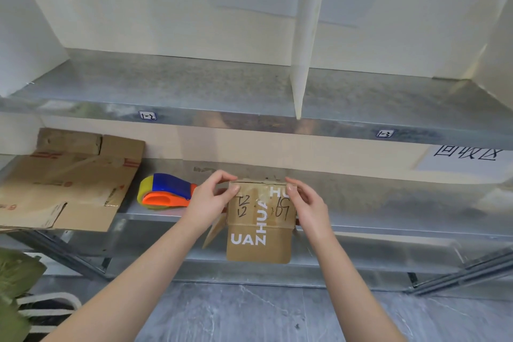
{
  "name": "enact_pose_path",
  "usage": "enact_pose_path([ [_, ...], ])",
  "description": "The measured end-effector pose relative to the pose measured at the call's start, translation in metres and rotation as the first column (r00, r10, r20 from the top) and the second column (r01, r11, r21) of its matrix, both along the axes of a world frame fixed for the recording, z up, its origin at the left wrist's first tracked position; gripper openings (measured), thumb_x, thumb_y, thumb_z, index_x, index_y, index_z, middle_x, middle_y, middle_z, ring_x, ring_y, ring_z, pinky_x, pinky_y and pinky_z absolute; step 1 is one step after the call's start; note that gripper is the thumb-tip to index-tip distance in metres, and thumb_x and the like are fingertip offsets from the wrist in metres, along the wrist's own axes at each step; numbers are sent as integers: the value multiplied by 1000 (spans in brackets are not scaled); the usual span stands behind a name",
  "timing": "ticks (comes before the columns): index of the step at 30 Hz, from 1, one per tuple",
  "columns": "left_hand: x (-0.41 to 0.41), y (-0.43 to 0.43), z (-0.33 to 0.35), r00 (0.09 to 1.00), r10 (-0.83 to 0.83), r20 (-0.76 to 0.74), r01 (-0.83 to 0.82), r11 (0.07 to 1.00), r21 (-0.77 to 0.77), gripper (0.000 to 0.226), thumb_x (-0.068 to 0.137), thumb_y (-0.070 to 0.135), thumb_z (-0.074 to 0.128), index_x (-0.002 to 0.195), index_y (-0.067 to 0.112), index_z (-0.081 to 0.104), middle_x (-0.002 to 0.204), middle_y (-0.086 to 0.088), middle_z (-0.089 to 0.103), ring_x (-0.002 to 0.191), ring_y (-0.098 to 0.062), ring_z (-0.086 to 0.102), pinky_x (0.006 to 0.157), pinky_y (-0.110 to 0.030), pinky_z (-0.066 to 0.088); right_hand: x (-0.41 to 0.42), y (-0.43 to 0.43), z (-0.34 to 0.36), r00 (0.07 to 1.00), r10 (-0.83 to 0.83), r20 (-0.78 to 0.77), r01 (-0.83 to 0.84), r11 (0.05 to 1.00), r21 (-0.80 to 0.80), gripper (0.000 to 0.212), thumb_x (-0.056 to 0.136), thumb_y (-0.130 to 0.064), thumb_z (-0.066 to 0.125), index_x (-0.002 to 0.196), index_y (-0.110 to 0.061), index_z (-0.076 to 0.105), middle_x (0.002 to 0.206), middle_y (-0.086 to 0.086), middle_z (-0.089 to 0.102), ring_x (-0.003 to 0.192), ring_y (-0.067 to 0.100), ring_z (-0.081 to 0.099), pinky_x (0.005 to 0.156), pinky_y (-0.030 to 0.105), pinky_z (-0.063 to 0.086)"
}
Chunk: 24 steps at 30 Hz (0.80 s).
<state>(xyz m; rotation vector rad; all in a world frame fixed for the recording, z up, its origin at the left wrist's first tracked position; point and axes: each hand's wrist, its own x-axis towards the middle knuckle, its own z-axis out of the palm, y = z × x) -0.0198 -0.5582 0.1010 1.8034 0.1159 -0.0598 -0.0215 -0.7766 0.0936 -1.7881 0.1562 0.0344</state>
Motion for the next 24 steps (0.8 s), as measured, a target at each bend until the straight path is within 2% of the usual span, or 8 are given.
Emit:
enact_pose_path([
  [2, -3, -1, -4, 1000, -17, 13, 16, 999, 28, 6, 93, 25, 61, 99, 24, 59, 100, 11, 68, 89, 4, 65, 74, -31, 59, 1, 0, 1, 1000, -1, 13, 1, 998, -59, 16, 94, -42, 58, 108, -47, 65, 107, -23, 66, 106, -10, 57, 96, 24, 49],
  [7, -9, 1, -8, 998, -66, 20, 65, 997, 46, 25, 92, 33, 62, 115, 41, 57, 120, 16, 60, 108, -3, 57, 87, -32, 53, -12, -4, -4, 998, 63, 18, -62, 995, -74, 33, 97, -42, 54, 125, -58, 50, 101, -21, 66, 101, -5, 60, 81, 6, 40],
  [10, -13, 4, -6, 994, -95, -58, 92, 995, -46, 25, 93, 27, 62, 114, 39, 65, 119, 19, 61, 109, -8, 61, 87, -32, 55, -18, -6, -7, 995, 90, 47, -85, 991, -99, 19, 98, -38, 52, 109, -49, 64, 93, -25, 67, 90, -1, 60, 77, 13, 44],
  [15, -25, 1, -7, 981, -137, -141, 113, 980, -163, 19, 91, 37, 60, 103, 23, 66, 102, 23, 64, 101, -11, 63, 89, -45, 55, -30, -5, -6, 995, 84, 49, -85, 996, 12, 13, 96, -33, 57, 100, -30, 69, 108, -21, 69, 105, -5, 60, 90, 20, 46],
  [17, -30, 1, -16, 978, -97, -182, 71, 987, -148, 39, 80, 53, 67, 104, 24, 59, 116, 11, 62, 105, -14, 63, 90, -49, 54, -35, -5, -8, 997, 74, 39, -75, 996, 41, 13, 95, -32, 59, 98, -26, 70, 108, -19, 70, 101, -5, 62, 88, 21, 47],
  [20, -33, 11, -27, 926, -125, -355, 36, 969, -246, 86, 58, 61, 84, 129, 36, 42, 143, 3, 44, 122, -18, 54, 102, -51, 45, -41, -9, -14, 997, 66, -41, -61, 991, 122, 11, 92, -32, 65, 96, -23, 71, 112, -16, 69, 104, 1, 63, 84, 24, 47],
  [22, -37, 17, -29, 878, -218, -426, 70, 939, -338, 100, 57, 47, 89, 139, 43, 32, 141, 4, 49, 120, -16, 56, 103, -46, 43, -46, -12, -22, 985, 77, -158, -42, 977, 209, 23, 86, -43, 67, 104, -29, 70, 116, -12, 67, 113, 11, 61, 90, 38, 49],
  [24, -43, 13, -28, 865, -279, -418, 142, 933, -330, 82, 69, 31, 84, 137, 42, 38, 133, 12, 54, 113, -10, 58, 92, -38, 46, -48, -11, -29, 957, 87, -276, -7, 960, 279, 43, 86, -45, 68, 127, -43, 57, 124, -7, 63, 116, 14, 59, 96, 44, 47],
])
